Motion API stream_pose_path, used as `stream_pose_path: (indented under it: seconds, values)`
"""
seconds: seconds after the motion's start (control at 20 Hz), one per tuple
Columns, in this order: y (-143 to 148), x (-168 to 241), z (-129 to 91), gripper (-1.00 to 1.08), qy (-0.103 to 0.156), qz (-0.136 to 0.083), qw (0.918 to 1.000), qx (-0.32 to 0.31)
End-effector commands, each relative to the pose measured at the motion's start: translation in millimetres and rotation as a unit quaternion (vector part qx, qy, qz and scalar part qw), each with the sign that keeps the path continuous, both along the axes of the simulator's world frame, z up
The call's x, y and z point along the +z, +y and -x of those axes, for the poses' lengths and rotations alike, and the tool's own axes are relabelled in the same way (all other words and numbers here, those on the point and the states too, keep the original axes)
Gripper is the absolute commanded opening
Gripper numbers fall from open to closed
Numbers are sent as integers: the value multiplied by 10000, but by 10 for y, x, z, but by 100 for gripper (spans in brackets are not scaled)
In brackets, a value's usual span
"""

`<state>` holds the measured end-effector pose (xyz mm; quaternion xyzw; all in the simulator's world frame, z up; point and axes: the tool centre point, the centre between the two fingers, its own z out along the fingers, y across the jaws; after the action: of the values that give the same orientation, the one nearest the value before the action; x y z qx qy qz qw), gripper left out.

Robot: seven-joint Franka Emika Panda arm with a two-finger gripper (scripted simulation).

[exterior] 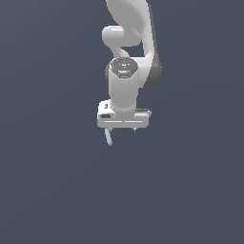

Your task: Pick up the object and move it to a goal position.

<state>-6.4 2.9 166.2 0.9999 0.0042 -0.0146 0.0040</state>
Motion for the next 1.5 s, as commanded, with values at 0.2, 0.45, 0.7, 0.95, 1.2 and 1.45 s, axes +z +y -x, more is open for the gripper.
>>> stream_pose_path:
  seconds: [0.2,0.45,0.7,0.95,1.2,1.45]
  values:
    - [33,28,-8,100,-14,-1,10000,92]
    - [130,117,-33,100,-47,1,9995,309]
    - [138,125,-35,100,-49,2,9995,317]
    - [63,32,-7,100,-54,-5,9992,387]
    - [-93,-164,63,100,-67,-18,9985,542]
    - [-331,-460,200,100,-89,-36,9969,782]
